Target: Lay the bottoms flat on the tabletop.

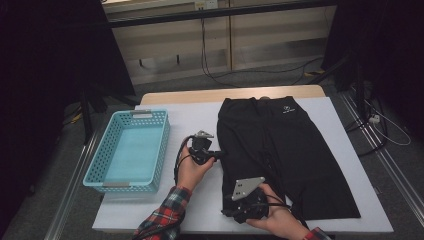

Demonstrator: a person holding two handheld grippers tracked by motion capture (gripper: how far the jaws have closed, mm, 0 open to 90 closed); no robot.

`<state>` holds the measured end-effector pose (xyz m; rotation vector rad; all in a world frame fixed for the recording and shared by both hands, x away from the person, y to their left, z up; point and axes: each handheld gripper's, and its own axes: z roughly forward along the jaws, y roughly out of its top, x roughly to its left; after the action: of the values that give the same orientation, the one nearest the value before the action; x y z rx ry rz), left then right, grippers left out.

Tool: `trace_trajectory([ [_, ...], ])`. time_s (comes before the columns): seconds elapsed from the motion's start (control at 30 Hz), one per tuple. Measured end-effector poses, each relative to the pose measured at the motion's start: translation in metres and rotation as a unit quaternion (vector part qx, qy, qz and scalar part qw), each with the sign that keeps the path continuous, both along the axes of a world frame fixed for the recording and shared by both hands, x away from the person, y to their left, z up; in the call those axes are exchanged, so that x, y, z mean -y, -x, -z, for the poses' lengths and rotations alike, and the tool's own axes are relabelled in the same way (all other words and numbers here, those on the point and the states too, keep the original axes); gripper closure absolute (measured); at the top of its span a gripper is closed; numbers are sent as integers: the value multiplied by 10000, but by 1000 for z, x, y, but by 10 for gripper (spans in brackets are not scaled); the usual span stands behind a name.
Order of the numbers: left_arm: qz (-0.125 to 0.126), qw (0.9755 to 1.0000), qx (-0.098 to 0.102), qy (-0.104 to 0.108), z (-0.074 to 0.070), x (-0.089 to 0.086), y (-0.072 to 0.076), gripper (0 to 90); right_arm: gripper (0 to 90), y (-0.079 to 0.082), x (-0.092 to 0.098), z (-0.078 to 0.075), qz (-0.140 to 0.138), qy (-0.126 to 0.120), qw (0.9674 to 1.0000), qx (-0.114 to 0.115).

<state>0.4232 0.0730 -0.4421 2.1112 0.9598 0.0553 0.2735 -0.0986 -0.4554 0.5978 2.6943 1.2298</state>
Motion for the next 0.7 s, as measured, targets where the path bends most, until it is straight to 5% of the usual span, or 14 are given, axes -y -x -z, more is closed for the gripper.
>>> trace_trajectory([
  [0.2,31,10000,-49,16,1,0,0,900,710,-2,2,1,101,-13,9999,75],
  [0.3,24,10000,-69,17,1,0,0,900,884,-6,3,1,103,-66,9999,43],
  [0.43,9,10000,-91,21,-2,-2,-1,900,896,-7,1,0,76,-5,10000,57],
  [0.5,-31,9999,-91,38,-3,-5,-1,900,897,-8,1,-1,90,-177,9997,-124],
  [0.7,-107,9997,-194,-39,-6,-15,1,900,897,-4,-7,-8,-61,-414,9990,-171],
])
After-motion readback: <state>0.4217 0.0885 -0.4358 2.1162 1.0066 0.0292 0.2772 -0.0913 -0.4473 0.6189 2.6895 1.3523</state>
